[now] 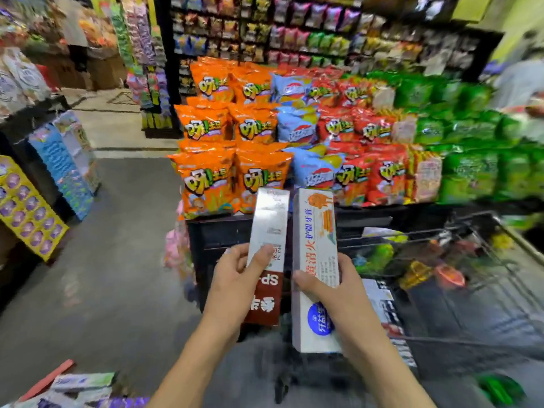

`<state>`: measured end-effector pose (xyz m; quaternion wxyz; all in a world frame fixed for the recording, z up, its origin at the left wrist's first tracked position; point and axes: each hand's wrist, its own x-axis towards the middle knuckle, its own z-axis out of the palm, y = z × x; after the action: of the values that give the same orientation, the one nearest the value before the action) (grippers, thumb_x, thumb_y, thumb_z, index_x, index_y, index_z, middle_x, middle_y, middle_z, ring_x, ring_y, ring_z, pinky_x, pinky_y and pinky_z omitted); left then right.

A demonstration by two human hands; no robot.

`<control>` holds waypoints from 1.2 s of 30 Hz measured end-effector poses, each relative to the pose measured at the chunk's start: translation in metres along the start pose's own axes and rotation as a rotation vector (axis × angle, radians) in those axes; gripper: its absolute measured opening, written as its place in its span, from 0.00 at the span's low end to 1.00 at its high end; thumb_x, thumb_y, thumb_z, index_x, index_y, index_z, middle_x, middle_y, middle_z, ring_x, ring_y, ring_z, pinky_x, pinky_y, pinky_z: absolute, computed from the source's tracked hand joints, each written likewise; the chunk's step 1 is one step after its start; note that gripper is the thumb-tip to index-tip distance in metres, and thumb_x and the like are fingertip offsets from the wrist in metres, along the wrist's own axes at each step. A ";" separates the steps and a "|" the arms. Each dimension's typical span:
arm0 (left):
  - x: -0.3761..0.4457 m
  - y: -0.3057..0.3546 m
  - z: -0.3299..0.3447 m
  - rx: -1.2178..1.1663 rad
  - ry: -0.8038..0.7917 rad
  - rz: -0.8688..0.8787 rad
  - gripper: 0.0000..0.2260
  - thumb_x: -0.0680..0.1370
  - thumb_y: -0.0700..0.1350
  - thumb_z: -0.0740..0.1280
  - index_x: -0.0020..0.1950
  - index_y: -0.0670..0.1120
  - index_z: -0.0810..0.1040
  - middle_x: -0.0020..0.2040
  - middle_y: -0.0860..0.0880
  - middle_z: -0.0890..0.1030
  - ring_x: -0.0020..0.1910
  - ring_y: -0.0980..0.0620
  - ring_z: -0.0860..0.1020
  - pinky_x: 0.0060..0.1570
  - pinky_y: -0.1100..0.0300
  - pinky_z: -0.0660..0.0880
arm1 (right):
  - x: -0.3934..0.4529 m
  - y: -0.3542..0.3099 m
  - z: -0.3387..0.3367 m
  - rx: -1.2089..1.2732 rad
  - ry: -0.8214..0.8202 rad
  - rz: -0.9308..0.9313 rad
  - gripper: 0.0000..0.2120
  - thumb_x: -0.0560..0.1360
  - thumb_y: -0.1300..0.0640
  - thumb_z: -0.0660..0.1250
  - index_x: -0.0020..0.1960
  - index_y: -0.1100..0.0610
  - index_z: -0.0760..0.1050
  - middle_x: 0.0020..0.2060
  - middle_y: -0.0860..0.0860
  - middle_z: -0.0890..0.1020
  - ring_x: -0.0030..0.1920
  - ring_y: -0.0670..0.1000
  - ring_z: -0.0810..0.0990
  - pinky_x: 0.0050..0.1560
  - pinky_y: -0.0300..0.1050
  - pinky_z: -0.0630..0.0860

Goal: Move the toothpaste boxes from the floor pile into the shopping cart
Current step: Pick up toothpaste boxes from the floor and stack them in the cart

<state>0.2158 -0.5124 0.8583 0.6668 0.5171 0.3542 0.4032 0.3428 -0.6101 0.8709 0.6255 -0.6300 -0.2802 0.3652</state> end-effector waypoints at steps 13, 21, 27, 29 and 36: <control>0.080 -0.117 0.142 0.197 -0.320 -0.185 0.12 0.82 0.47 0.65 0.65 0.49 0.78 0.56 0.48 0.85 0.55 0.43 0.83 0.59 0.43 0.77 | 0.053 0.053 -0.190 0.088 0.351 0.119 0.19 0.71 0.64 0.76 0.59 0.56 0.73 0.45 0.48 0.87 0.44 0.48 0.86 0.40 0.39 0.81; 0.147 -0.184 0.232 0.323 -0.106 -0.293 0.06 0.79 0.51 0.68 0.56 0.54 0.79 0.44 0.52 0.86 0.37 0.57 0.82 0.36 0.62 0.78 | 0.172 0.090 -0.302 -0.086 0.170 0.236 0.23 0.70 0.64 0.78 0.60 0.51 0.73 0.47 0.46 0.86 0.42 0.41 0.84 0.39 0.34 0.76; 0.198 -0.258 0.225 0.689 -0.031 -0.247 0.16 0.73 0.48 0.77 0.58 0.54 0.76 0.46 0.57 0.84 0.42 0.63 0.80 0.38 0.70 0.73 | 0.260 0.166 -0.327 -0.361 -0.026 0.336 0.40 0.62 0.49 0.83 0.67 0.42 0.65 0.49 0.42 0.84 0.35 0.43 0.79 0.36 0.47 0.77; 0.208 -0.279 0.215 0.763 -0.006 -0.242 0.17 0.74 0.51 0.76 0.60 0.58 0.76 0.47 0.62 0.83 0.43 0.67 0.80 0.38 0.72 0.72 | 0.280 0.197 -0.325 -0.443 -0.111 0.350 0.45 0.57 0.39 0.82 0.68 0.40 0.63 0.54 0.40 0.82 0.43 0.40 0.80 0.41 0.39 0.76; 0.232 -0.331 0.169 0.863 0.066 -0.222 0.12 0.72 0.54 0.74 0.47 0.69 0.73 0.42 0.73 0.80 0.43 0.69 0.79 0.40 0.70 0.73 | 0.325 0.290 -0.309 -0.854 -0.457 0.301 0.38 0.67 0.47 0.79 0.68 0.46 0.60 0.51 0.42 0.76 0.45 0.43 0.78 0.40 0.36 0.74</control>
<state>0.5213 -0.4172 0.5594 0.4176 0.6936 0.5645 0.1606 0.7511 -0.5447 0.5321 0.1752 -0.7669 -0.4405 0.4325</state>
